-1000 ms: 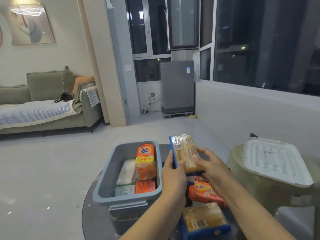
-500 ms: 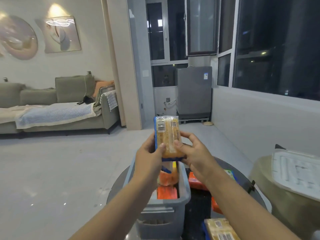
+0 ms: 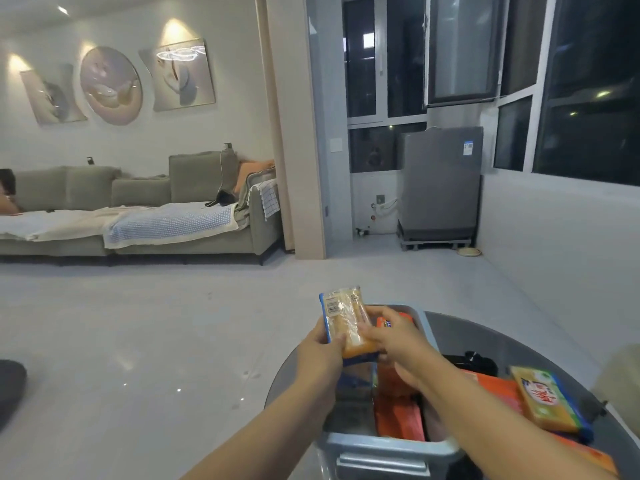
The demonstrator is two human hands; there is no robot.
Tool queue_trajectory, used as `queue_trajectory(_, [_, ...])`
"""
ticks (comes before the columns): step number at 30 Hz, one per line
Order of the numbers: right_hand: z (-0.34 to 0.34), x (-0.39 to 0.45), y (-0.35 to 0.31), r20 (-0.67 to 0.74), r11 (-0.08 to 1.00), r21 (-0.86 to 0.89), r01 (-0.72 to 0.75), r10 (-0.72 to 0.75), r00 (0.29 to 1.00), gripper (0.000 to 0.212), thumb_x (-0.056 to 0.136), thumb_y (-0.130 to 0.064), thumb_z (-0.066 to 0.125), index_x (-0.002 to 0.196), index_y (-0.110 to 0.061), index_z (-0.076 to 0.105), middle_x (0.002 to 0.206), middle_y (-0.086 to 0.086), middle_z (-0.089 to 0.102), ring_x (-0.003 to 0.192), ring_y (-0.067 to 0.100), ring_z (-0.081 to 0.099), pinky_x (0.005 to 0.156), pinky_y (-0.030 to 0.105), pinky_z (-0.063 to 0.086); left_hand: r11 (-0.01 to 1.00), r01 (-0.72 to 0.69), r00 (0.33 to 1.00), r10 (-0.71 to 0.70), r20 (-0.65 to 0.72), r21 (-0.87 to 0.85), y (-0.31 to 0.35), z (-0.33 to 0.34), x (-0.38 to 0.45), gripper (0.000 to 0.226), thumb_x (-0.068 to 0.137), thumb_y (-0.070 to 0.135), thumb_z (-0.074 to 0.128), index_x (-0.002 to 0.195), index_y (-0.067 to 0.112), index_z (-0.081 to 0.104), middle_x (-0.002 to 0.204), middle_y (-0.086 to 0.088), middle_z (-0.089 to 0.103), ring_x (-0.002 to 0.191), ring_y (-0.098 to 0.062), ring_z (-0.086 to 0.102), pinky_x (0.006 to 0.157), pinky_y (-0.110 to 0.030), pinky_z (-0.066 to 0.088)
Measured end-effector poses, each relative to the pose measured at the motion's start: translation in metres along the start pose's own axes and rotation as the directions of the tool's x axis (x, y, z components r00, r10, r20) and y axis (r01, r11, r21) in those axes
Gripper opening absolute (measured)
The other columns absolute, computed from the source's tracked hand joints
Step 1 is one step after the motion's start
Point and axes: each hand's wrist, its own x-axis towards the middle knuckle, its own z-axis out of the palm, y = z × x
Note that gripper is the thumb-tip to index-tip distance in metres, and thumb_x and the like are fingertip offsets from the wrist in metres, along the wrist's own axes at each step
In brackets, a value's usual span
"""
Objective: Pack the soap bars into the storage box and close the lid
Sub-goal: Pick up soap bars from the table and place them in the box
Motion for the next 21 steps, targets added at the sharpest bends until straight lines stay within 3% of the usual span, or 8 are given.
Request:
queue_trajectory(3, [-0.003,0.007,0.006,0.016,0.998,0.031,-0.063,0.062,0.998,0.034,0.084,-0.009,0.063,0.115,-0.020,0.056,0.096,0.009,0.070,0.071,0.018,0.070,0.057,0.029,0.052,0.999,0.037,0.999,-0.037,-0.023,0.020,-0.004,0.002,0.009,0.036,0.098,0.003,0.039,0.120,0.021,0.061,0.108,-0.015,0.071,0.077,-0.032,0.074,0.053,-0.039,0.059])
queue_trajectory(6, [-0.006,0.010,0.009,-0.024,0.997,-0.004,-0.073,0.072,0.997,0.035,0.084,-0.011,0.063,0.117,-0.020,0.055,0.105,0.012,0.068,0.086,0.025,0.069,0.061,0.031,0.052,0.998,0.017,0.999,-0.014,-0.047,0.068,-0.006,0.001,0.016,0.036,0.095,-0.006,0.040,0.109,0.018,0.062,0.089,-0.005,0.070,0.052,-0.010,0.071,0.044,-0.021,0.054])
queue_trajectory(10, [-0.003,0.006,0.009,-0.123,0.948,-0.317,-0.021,-0.019,0.992,0.028,0.084,-0.019,0.060,0.112,-0.013,0.062,0.103,0.009,0.067,0.092,0.025,0.065,0.075,0.038,0.053,0.978,0.038,0.998,-0.027,-0.057,0.205,-0.005,0.001,0.016,0.033,0.091,-0.010,0.040,0.101,0.008,0.066,0.087,-0.012,0.068,0.073,-0.020,0.066,0.057,-0.023,0.052])
queue_trajectory(13, [-0.001,-0.001,0.004,-0.101,0.851,-0.526,0.004,-0.068,0.993,0.026,0.087,-0.026,0.055,0.099,-0.009,0.071,0.099,0.012,0.070,0.092,0.027,0.064,0.074,0.036,0.051,0.971,0.078,0.996,-0.068,-0.051,0.225,-0.005,-0.001,0.015,0.025,0.092,-0.007,0.042,0.088,0.002,0.065,0.060,-0.003,0.066,0.050,-0.010,0.062,0.040,-0.016,0.046])
queue_trajectory(15, [-0.002,-0.004,0.002,-0.075,0.769,-0.638,0.026,-0.095,0.993,0.028,0.087,-0.026,0.053,0.095,-0.008,0.073,0.097,0.014,0.071,0.089,0.027,0.065,0.066,0.033,0.049,0.958,0.090,0.995,-0.079,-0.053,0.271,-0.006,-0.003,0.016,0.025,0.093,-0.003,0.043,0.108,-0.006,0.063,0.077,-0.011,0.069,0.063,-0.014,0.064,0.050,-0.016,0.050])
queue_trajectory(17, [-0.001,-0.007,0.002,-0.044,0.689,-0.724,0.039,-0.103,0.994,0.028,0.087,-0.027,0.051,0.093,-0.011,0.073,0.093,0.013,0.071,0.083,0.026,0.065,0.059,0.028,0.044,0.947,0.097,0.995,-0.083,-0.060,0.305,-0.008,-0.004,0.017,0.036,0.094,0.000,0.043,0.128,-0.002,0.054,0.116,-0.020,0.065,0.098,-0.025,0.064,0.081,-0.030,0.055])
queue_trajectory(18, [-0.001,-0.008,0.002,-0.033,0.644,-0.764,0.047,-0.111,0.993,0.028,0.087,-0.029,0.051,0.092,-0.012,0.072,0.092,0.013,0.071,0.083,0.026,0.065,0.060,0.028,0.043,0.943,0.096,0.995,-0.079,-0.065,0.317,-0.007,-0.005,0.015,0.039,0.093,0.000,0.044,0.131,0.001,0.052,0.124,-0.019,0.062,0.106,-0.027,0.062,0.089,-0.034,0.053])
queue_trajectory(21, [-0.005,-0.010,0.002,-0.007,0.499,-0.862,0.083,-0.176,0.984,0.025,0.087,-0.032,0.051,0.089,-0.015,0.069,0.086,0.008,0.067,0.081,0.022,0.060,0.061,0.029,0.040,0.924,-0.013,0.999,0.029,-0.034,0.383,-0.007,-0.011,0.008,0.043,0.087,-0.002,0.050,0.128,0.009,0.055,0.120,-0.008,0.064,0.103,-0.016,0.063,0.078,-0.020,0.052])
